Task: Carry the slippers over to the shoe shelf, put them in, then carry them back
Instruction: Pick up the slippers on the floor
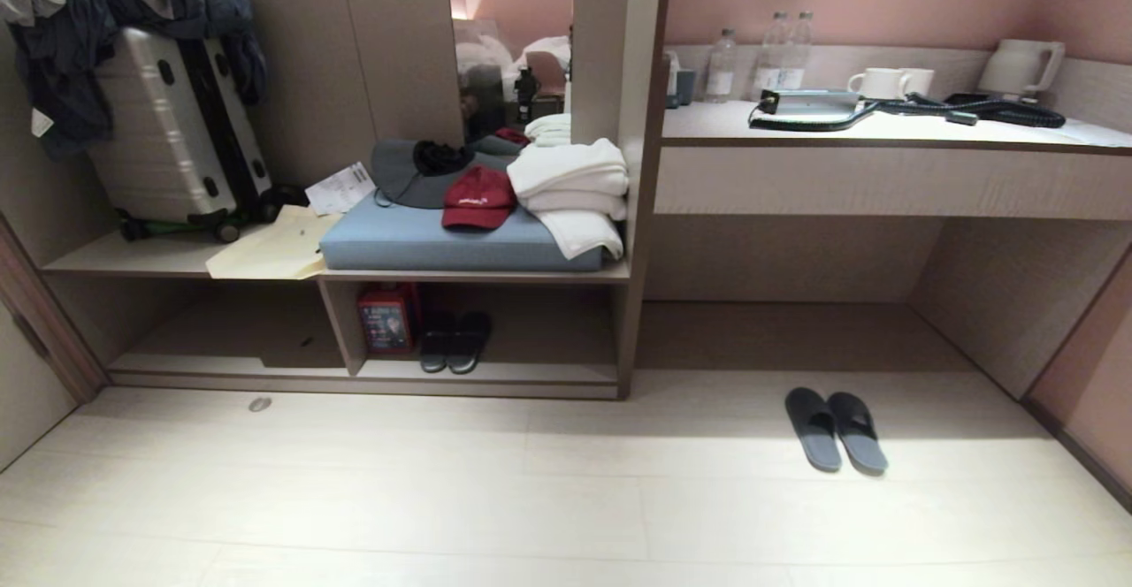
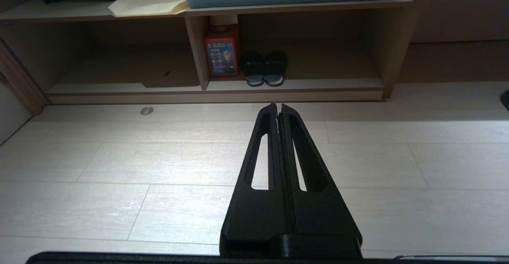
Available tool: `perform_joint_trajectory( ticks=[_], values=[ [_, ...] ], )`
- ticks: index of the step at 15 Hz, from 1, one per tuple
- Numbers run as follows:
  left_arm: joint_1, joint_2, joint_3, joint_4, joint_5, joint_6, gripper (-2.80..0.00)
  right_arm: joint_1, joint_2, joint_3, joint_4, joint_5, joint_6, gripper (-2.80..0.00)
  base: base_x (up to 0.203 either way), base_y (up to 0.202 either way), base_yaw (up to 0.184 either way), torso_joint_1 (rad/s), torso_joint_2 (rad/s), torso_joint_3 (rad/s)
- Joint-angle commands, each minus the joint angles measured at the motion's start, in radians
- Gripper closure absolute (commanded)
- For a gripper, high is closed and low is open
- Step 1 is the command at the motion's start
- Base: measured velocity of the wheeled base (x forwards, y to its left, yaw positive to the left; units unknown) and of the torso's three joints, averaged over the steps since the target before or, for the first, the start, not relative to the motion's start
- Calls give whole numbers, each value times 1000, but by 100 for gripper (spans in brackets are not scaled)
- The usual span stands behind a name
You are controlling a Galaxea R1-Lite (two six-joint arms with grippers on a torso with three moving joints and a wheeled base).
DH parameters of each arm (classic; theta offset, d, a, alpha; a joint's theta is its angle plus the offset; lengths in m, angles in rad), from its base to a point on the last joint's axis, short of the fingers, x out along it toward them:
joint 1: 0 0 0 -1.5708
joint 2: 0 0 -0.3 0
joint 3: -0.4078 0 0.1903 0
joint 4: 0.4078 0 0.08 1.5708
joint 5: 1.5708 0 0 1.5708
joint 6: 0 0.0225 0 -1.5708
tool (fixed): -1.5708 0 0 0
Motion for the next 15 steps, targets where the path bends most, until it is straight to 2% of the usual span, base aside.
perform_joint_trajectory(
  ticks=[1,15],
  values=[
    [1,0,0,0,0,0,0,0,0,0,0,0,-1,0,198,0,-2,1,3,3],
    [1,0,0,0,0,-6,0,0,1,0,0,0,-1,0,196,0,0,2,2,1]
  ],
)
